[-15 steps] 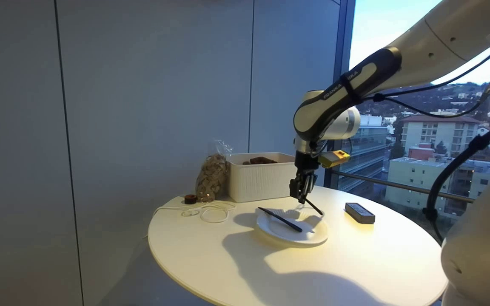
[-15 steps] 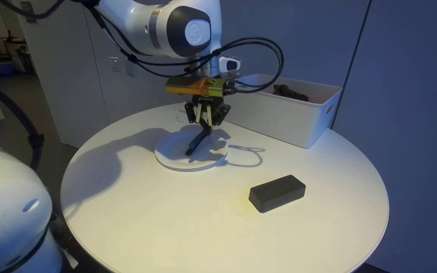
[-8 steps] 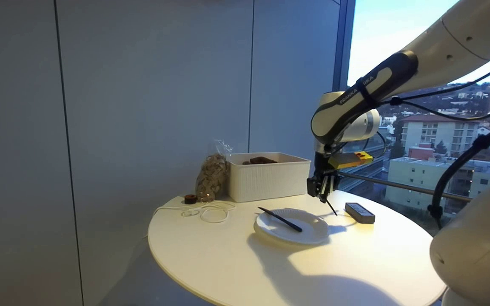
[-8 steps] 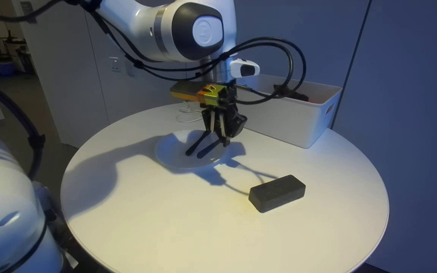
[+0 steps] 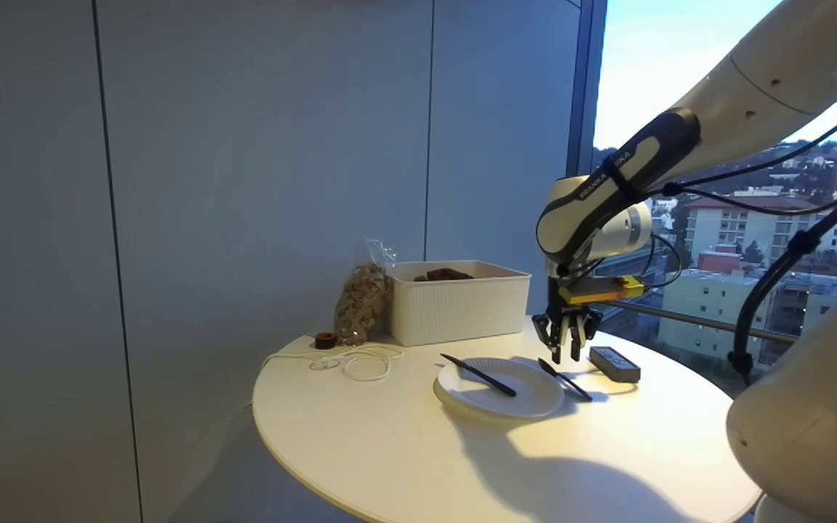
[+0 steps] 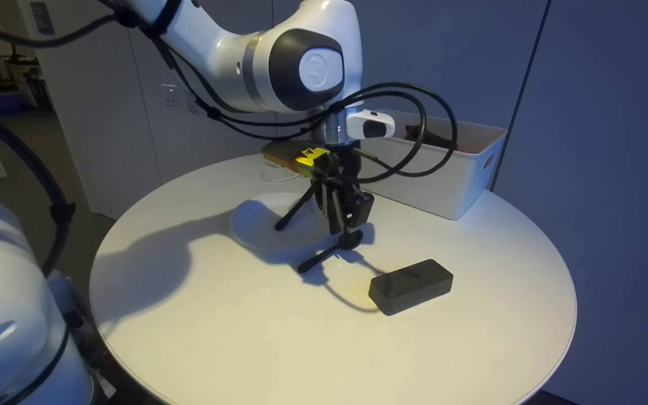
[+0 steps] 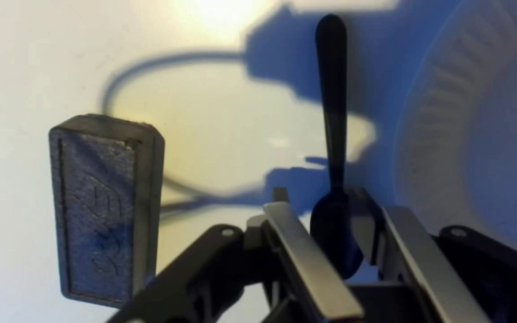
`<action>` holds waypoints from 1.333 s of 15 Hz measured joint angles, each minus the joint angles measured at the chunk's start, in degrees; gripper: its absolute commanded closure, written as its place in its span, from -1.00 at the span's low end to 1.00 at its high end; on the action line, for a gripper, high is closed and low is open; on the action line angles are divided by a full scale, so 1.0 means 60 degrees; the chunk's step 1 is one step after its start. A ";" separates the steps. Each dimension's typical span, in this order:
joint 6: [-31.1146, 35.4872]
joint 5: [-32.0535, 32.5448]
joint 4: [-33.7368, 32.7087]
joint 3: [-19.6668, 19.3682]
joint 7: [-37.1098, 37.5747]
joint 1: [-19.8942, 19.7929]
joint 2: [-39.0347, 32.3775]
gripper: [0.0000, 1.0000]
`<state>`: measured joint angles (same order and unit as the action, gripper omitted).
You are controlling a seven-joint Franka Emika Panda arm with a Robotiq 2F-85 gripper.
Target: Put the spoon on the right side of the table then put the knife on the left.
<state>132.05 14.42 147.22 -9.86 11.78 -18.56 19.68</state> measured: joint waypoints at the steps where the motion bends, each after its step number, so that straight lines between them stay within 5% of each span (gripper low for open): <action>1: 0.0007 0.0057 0.0007 0.0048 0.0003 0.0003 0.0086 -0.61; 4: -0.0003 0.0333 0.0086 0.0345 -0.0139 0.0130 0.0698 -1.00; 10: -0.0240 0.0380 0.0226 0.1200 -0.1142 0.1236 0.1387 -0.99; 20: 0.0672 0.0361 -0.0095 0.1603 -0.2219 0.2497 -0.0581 -1.00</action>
<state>136.09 16.59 146.65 -0.25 -1.54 -3.58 16.20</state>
